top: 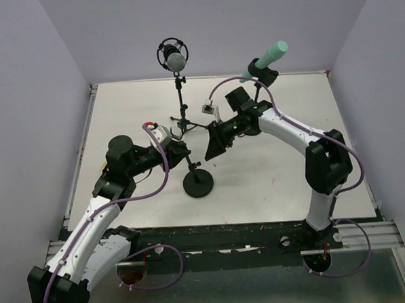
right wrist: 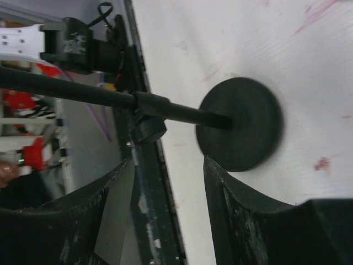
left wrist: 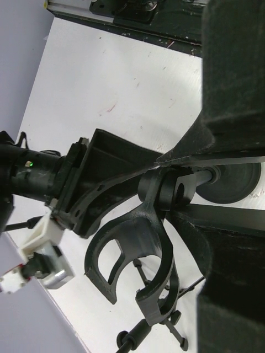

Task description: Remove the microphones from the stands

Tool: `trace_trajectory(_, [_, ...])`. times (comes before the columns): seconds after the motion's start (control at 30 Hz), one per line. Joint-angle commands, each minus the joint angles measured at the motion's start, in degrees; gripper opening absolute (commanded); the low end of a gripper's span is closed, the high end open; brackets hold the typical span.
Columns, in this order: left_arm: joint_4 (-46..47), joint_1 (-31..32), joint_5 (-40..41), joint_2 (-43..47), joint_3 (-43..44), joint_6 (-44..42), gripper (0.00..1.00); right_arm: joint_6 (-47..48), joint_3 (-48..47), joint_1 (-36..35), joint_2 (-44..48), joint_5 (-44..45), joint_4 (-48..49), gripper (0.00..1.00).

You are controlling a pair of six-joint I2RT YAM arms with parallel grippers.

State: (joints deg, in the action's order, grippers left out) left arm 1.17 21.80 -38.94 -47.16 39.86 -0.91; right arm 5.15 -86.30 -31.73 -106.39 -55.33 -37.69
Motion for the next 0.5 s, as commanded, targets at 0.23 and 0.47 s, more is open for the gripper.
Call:
trace_trajectory(0.23, [5.7, 1.2, 5.7, -0.8, -1.0, -4.3, 0.00, -22.9, 3.4, -0.3, -7.1, -16.6, 6.8, 0.50])
trace_trajectory(0.47, [5.3, 1.6, 5.4, -0.6, -1.1, -3.9, 0.00, -29.7, 3.8, -0.4, -8.9, -19.2, 14.0, 0.46])
